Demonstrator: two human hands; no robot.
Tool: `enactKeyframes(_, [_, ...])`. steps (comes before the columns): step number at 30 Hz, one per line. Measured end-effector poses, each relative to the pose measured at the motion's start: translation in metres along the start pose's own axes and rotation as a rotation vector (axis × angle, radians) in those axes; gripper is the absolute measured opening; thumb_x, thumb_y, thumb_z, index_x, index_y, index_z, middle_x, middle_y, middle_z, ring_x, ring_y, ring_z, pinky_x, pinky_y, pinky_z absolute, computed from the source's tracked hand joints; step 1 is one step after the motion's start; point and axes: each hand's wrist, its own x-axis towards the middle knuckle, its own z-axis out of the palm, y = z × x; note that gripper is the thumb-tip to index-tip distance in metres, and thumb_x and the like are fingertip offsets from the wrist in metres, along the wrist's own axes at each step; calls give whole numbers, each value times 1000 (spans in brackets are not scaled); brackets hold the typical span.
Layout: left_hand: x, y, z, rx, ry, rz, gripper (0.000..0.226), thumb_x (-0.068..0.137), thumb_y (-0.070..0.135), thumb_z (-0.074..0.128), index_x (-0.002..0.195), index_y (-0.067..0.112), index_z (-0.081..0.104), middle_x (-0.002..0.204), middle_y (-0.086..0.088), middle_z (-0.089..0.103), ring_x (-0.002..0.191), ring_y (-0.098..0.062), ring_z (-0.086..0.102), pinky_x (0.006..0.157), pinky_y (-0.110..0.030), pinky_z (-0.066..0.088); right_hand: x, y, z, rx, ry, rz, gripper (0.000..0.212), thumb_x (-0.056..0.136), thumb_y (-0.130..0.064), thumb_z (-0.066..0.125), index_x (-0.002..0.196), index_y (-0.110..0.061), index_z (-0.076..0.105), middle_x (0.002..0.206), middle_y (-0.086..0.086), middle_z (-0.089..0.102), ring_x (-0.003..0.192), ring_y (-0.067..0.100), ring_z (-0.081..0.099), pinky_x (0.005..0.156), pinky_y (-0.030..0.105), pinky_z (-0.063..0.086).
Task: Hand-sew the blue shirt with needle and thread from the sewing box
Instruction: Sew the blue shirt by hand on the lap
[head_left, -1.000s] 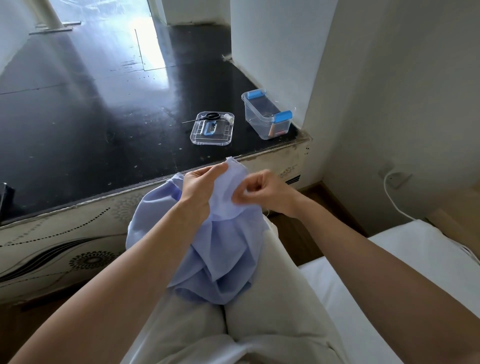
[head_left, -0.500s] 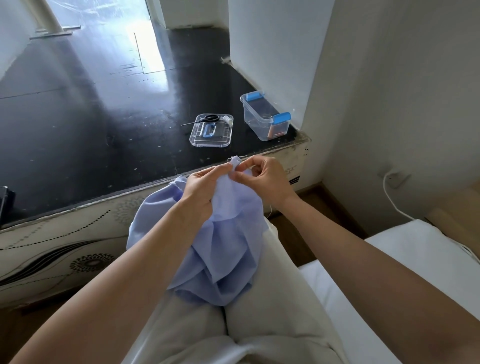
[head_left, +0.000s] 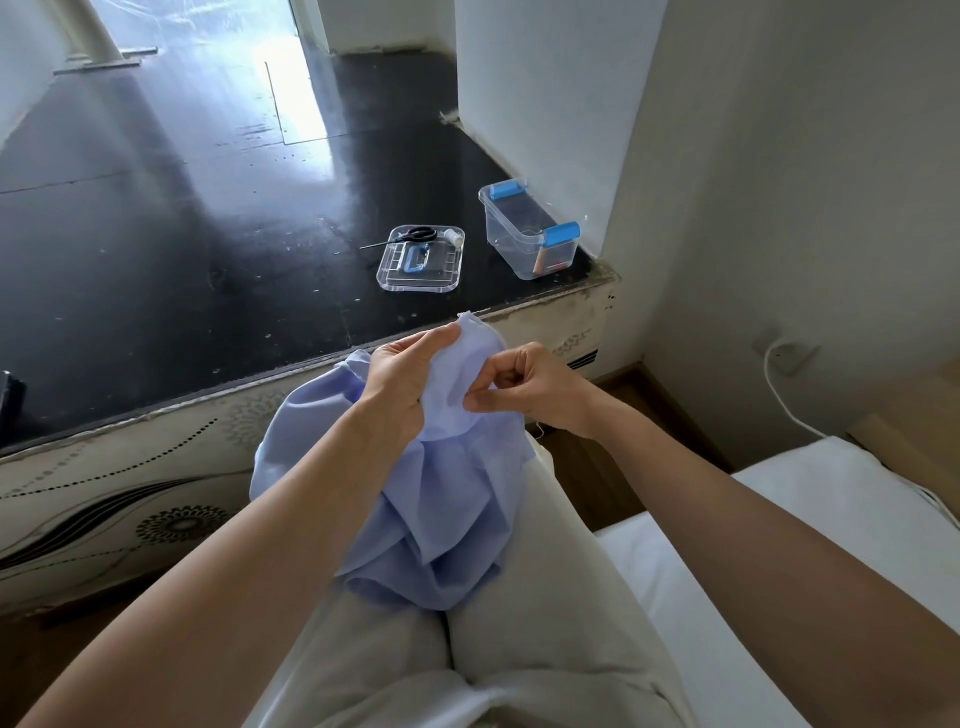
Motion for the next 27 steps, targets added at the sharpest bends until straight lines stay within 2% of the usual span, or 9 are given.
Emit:
enactKeyframes(3, [-1,-1,-2,9,8,9,21,92,33,61,104,15,61,102,-10,64,97,-25,59,71,-33,51,-2,0,-1,1,-63,40,30,84,-25,75,101,0,72,96,25,67,91,42,62,86,55,55])
enactKeyframes(6, [-4,1,-1,13,-6,38,13,93,29,60,94,16,63,92,-7,65,85,-20,61,69,-32,51,-3,-3,-2,-28,-63,51,29,85,-23,73,102,0,71,94,23,67,87,37,64,86,50,57])
enactKeyframes(8, [-6,1,0,-16,17,83,9,90,22,67,83,16,68,77,-4,67,73,-18,63,62,-30,52,-5,-9,-5,-22,15,20,25,88,-21,70,103,-1,69,82,14,66,69,17,63,71,30,59])
enactKeyframes(11, [-8,-2,-2,73,20,191,7,84,21,74,78,19,76,75,-3,70,75,-21,62,64,-29,52,-3,-18,-11,96,332,14,26,94,-18,62,116,-4,59,66,-14,60,49,-5,54,50,7,41])
enactKeyframes(13, [-12,-2,-3,144,-15,221,4,84,22,74,80,21,76,80,-5,69,79,-22,61,66,-31,51,-1,-19,-16,167,406,43,33,95,-20,60,125,-8,54,55,-18,58,44,-7,51,46,5,37])
enactKeyframes(16, [-16,-1,-4,258,-94,260,10,87,21,70,79,22,76,84,-9,69,81,-26,61,71,-36,50,1,-21,-15,128,289,109,31,93,-25,64,118,-7,63,76,-6,64,50,-7,57,49,7,41])
enactKeyframes(18, [-17,0,-6,300,-136,270,18,89,21,66,75,26,75,81,-6,68,80,-25,60,72,-37,50,1,-20,-12,111,319,116,25,91,-24,67,105,-4,68,85,1,65,55,-6,59,50,9,43])
enactKeyframes(23, [-10,-4,-10,569,-18,423,8,90,22,68,84,18,72,78,1,66,71,-12,60,59,-15,49,-2,-12,-8,131,391,119,20,89,-20,69,98,-3,68,89,7,66,55,-5,59,49,8,43])
enactKeyframes(27, [-5,-4,-10,629,8,505,5,91,20,67,90,16,70,83,2,65,74,-9,60,58,-7,48,-3,-13,-7,162,401,125,22,90,-19,67,99,1,66,90,10,64,51,-5,57,47,8,42])
